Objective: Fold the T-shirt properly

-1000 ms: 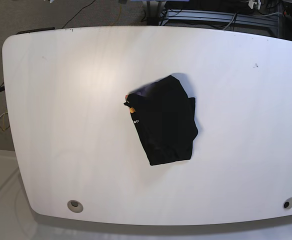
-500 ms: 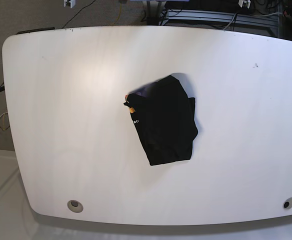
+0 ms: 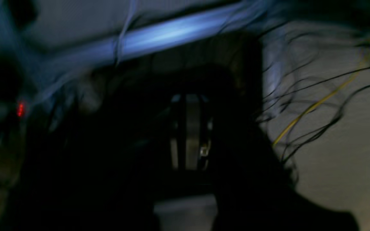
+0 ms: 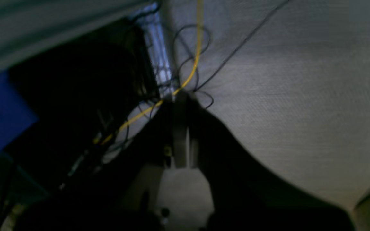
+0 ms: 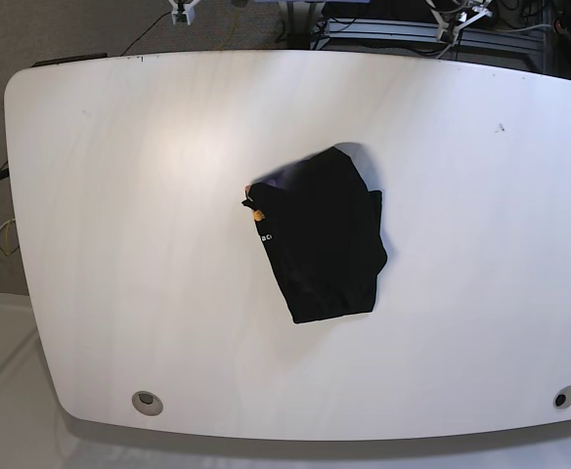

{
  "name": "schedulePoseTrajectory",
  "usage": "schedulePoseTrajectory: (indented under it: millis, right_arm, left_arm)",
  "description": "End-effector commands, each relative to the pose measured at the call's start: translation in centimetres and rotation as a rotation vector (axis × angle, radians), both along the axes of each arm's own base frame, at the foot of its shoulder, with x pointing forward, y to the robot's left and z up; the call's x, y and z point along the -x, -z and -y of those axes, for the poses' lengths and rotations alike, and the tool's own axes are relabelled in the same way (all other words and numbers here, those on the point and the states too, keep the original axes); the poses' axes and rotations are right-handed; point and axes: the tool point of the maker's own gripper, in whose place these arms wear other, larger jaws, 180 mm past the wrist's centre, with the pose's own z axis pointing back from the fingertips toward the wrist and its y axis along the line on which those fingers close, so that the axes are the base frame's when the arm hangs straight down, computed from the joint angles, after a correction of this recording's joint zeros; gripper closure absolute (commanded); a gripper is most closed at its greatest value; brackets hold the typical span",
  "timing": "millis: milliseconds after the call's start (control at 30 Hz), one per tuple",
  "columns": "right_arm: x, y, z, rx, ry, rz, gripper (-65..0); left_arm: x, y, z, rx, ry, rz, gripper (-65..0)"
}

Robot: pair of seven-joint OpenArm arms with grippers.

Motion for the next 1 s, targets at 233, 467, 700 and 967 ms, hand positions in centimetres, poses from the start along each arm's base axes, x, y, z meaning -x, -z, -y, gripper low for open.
schedulePoseTrajectory:
  millis: [233, 467, 700, 967]
  right_arm:
    - [-0.7, 0.5, -1.6, 0.0, -0.042, 0.007, 0.0]
    - [-1.4, 0.6, -1.3, 0.019, -0.053, 0.02, 0.0]
    - [-1.6, 0.6, -1.6, 0.014, -0.054, 0.024, 0.0]
    - [-1.6, 0.6, -3.1, -0.011, -0.102, 0.024, 0.0]
  left_arm:
    - [-1.6, 0.7, 4.5, 0.04, 0.039, 0.01, 0.0]
    - [-2.4, 0.8, 5.7, 0.058, 0.08, 0.018, 0.0]
    - [-2.8, 1.0, 7.9, 0.087, 0.082, 0.015, 0.0]
    - [-3.1, 1.0, 8.9, 0.1, 0.083, 0.015, 0.0]
